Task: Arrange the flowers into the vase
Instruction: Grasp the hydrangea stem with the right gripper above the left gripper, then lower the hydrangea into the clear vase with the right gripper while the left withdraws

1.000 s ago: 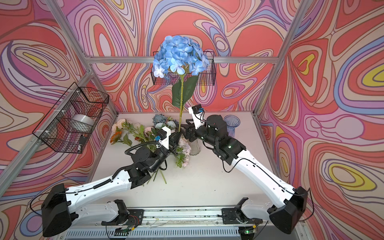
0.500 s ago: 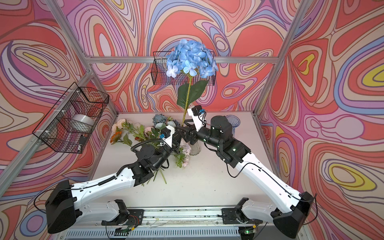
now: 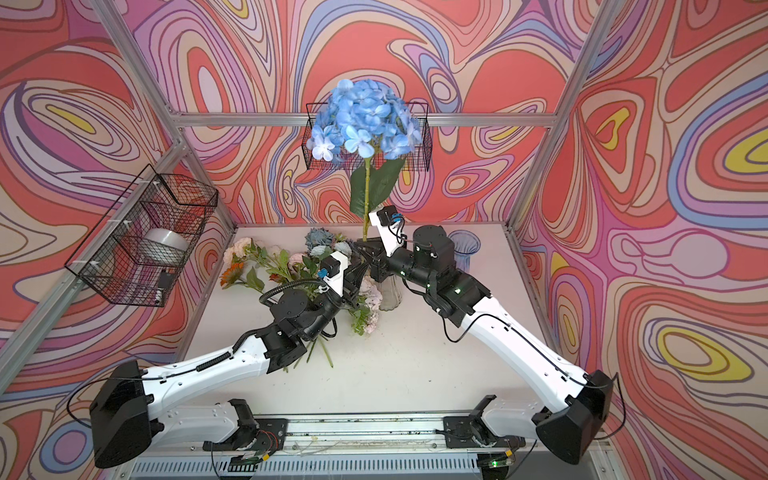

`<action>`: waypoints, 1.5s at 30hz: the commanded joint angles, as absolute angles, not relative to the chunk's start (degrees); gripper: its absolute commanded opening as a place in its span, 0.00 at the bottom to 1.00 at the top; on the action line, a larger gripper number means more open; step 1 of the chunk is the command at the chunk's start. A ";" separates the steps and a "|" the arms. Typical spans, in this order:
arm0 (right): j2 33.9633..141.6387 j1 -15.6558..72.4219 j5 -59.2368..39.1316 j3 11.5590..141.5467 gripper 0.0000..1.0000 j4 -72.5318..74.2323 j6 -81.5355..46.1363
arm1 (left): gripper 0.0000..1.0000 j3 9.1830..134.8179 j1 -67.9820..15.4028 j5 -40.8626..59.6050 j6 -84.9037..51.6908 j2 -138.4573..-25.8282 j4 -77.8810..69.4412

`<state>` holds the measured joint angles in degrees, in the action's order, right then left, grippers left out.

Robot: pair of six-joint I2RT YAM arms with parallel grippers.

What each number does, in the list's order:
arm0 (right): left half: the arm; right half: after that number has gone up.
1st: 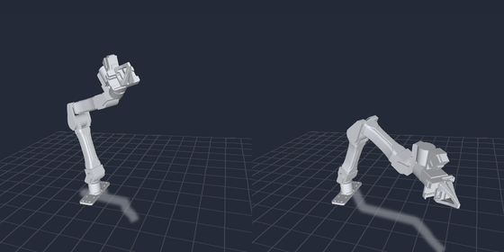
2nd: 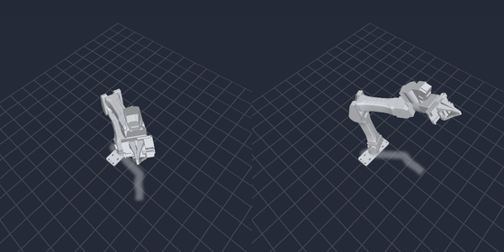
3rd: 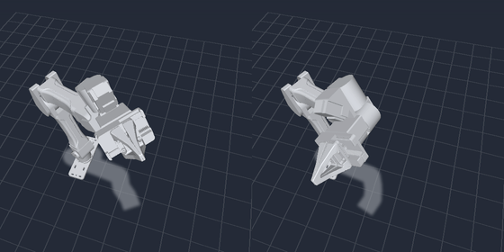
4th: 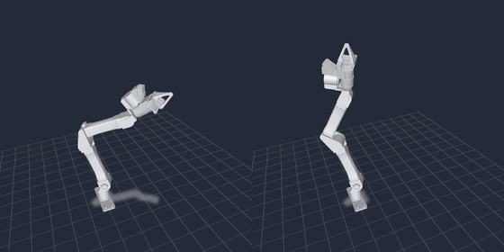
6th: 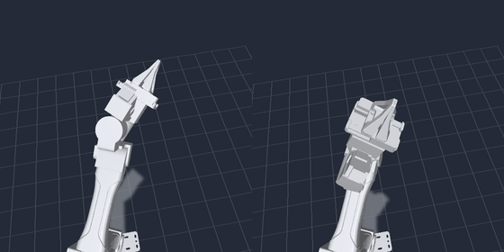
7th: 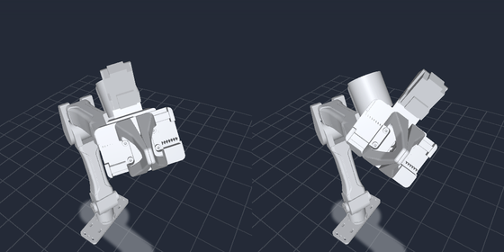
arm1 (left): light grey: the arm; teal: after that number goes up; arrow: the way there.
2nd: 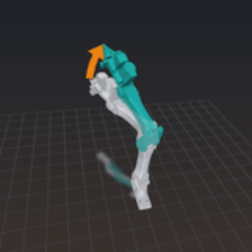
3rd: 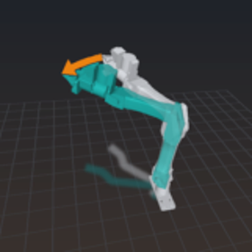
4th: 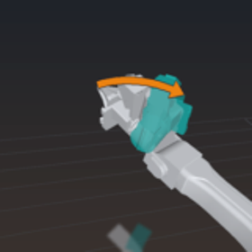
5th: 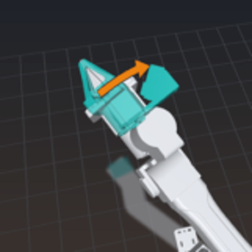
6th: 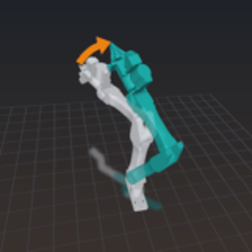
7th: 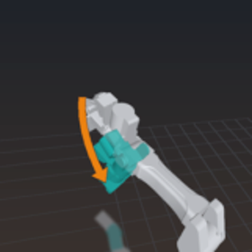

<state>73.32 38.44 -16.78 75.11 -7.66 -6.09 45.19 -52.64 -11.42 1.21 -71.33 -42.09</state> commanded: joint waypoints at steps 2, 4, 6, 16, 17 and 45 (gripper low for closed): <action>73.71 38.69 -16.70 75.36 0.00 -5.67 -4.67 | 0.60 43.52 -51.12 -8.31 -1.44 -69.41 -41.12; 73.81 38.46 -14.89 74.97 0.00 -5.66 -3.86 | 0.81 42.45 -48.73 -6.94 -5.54 -68.11 -40.22; 73.99 37.85 -13.07 75.35 0.00 -5.78 -2.96 | 0.93 40.69 -45.00 -4.65 -11.21 -66.59 -39.82; 75.80 35.28 -5.37 82.36 0.00 -5.24 1.99 | 0.96 30.11 -29.02 -4.60 -30.55 -56.86 -33.24; 76.07 35.27 -3.93 82.67 0.00 -5.13 2.80 | 0.95 27.42 -28.06 -5.35 -31.70 -55.80 -32.01; 86.15 35.22 5.10 64.05 0.00 -3.16 -5.53 | 0.95 23.99 -23.46 -12.81 -38.37 -51.07 -21.31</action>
